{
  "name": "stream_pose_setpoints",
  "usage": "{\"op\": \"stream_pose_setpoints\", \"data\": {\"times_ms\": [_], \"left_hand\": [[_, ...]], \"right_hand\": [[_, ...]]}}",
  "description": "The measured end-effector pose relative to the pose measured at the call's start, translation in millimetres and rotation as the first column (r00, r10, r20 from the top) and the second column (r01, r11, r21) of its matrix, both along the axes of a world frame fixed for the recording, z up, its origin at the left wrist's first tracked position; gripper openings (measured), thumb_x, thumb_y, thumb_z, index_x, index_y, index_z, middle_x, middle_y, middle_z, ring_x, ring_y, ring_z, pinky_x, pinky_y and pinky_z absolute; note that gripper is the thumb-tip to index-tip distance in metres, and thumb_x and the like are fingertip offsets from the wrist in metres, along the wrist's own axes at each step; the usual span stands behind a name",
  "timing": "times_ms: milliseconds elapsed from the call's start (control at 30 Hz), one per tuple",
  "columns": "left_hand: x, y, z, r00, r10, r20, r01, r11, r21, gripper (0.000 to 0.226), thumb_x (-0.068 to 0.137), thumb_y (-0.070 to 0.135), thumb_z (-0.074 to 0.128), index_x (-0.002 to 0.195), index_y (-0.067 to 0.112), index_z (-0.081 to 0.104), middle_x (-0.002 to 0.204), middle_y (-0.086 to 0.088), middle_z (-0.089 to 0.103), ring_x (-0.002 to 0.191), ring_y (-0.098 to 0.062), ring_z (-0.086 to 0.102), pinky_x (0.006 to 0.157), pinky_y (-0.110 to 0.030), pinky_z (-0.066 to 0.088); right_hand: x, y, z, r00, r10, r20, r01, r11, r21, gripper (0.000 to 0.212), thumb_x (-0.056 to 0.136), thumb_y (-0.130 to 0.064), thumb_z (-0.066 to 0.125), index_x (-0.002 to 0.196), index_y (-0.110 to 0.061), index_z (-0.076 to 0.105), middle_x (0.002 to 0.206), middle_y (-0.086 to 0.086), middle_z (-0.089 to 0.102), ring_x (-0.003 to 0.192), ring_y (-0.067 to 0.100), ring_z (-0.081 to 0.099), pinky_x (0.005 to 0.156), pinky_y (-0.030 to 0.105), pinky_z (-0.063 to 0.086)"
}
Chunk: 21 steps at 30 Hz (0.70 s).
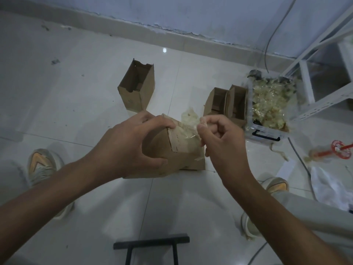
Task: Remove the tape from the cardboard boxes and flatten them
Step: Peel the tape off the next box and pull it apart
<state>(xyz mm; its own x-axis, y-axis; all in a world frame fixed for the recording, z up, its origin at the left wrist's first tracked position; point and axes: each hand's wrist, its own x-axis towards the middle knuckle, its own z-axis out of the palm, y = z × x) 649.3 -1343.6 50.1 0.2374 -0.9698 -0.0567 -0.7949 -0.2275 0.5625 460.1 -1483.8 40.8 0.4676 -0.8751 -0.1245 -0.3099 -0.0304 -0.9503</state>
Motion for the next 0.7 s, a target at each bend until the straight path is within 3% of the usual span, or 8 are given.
{"op": "stream_pose_setpoints", "data": {"times_ms": [100, 233, 333, 400, 600, 700], "left_hand": [[1.2, 0.5, -1.3, 0.999, 0.003, 0.041, -0.002, 1.000, -0.018, 0.084, 0.067, 0.057, 0.088, 0.135, 0.061, 0.038, 0.138, 0.018, 0.051, 0.111, -0.013, 0.056, 0.079, -0.036, 0.061], [5.2, 1.1, -2.3, 0.995, 0.029, 0.092, -0.027, 0.999, -0.021, 0.080, 0.066, 0.065, 0.082, 0.136, 0.058, 0.042, 0.137, 0.015, 0.052, 0.107, -0.012, 0.055, 0.075, -0.037, 0.061], [7.6, 1.3, 0.6, 0.993, 0.073, 0.096, -0.071, 0.997, -0.025, 0.079, 0.061, 0.078, 0.060, 0.135, 0.058, 0.041, 0.136, 0.016, 0.051, 0.104, -0.012, 0.055, 0.075, -0.040, 0.061], [5.9, 1.6, 1.5, 0.993, 0.057, 0.104, -0.055, 0.998, -0.023, 0.078, 0.063, 0.078, 0.060, 0.136, 0.058, 0.041, 0.135, 0.015, 0.051, 0.104, -0.011, 0.055, 0.073, -0.041, 0.061], [-0.6, 3.3, 2.8, 0.988, -0.007, 0.153, 0.009, 1.000, -0.010, 0.075, 0.067, 0.069, 0.069, 0.136, 0.054, 0.045, 0.134, 0.013, 0.053, 0.106, -0.013, 0.056, 0.067, -0.037, 0.060], [-0.7, 3.1, 2.9, 0.989, -0.009, 0.147, 0.011, 1.000, -0.010, 0.075, 0.067, 0.070, 0.069, 0.137, 0.053, 0.044, 0.134, 0.012, 0.054, 0.104, -0.014, 0.057, 0.066, -0.035, 0.059]], "right_hand": [[-1.1, -1.7, -0.3, 0.999, -0.031, 0.019, 0.027, 0.979, 0.204, 0.027, 0.099, -0.012, 0.069, 0.125, -0.018, 0.069, 0.070, 0.004, 0.070, 0.068, 0.020, 0.066, 0.062, 0.029, 0.055], [-4.1, -5.9, 5.0, 1.000, 0.005, 0.023, -0.012, 0.955, 0.296, 0.009, 0.099, -0.015, 0.069, 0.105, -0.011, 0.075, 0.087, 0.005, 0.078, 0.074, 0.020, 0.072, 0.054, 0.026, 0.051], [-5.5, -8.0, 8.1, 0.999, 0.003, 0.050, -0.022, 0.923, 0.385, 0.014, 0.100, -0.015, 0.067, 0.111, -0.007, 0.069, 0.080, 0.005, 0.075, 0.070, 0.020, 0.071, 0.053, 0.026, 0.049], [-6.1, -8.1, 7.0, 0.999, 0.006, 0.051, -0.027, 0.903, 0.429, 0.014, 0.101, -0.009, 0.061, 0.113, -0.007, 0.068, 0.074, 0.005, 0.070, 0.065, 0.020, 0.067, 0.051, 0.026, 0.046], [-5.8, -6.5, -0.1, 1.000, 0.030, -0.003, -0.026, 0.908, 0.419, 0.041, 0.099, 0.002, 0.045, 0.110, -0.020, 0.078, 0.068, 0.005, 0.066, 0.054, 0.018, 0.058, 0.047, 0.024, 0.039], [-5.8, -5.4, -1.5, 0.999, 0.007, 0.049, -0.028, 0.900, 0.435, 0.038, 0.099, 0.003, 0.045, 0.101, -0.013, 0.080, 0.069, 0.005, 0.063, 0.055, 0.017, 0.057, 0.046, 0.025, 0.040]]}}
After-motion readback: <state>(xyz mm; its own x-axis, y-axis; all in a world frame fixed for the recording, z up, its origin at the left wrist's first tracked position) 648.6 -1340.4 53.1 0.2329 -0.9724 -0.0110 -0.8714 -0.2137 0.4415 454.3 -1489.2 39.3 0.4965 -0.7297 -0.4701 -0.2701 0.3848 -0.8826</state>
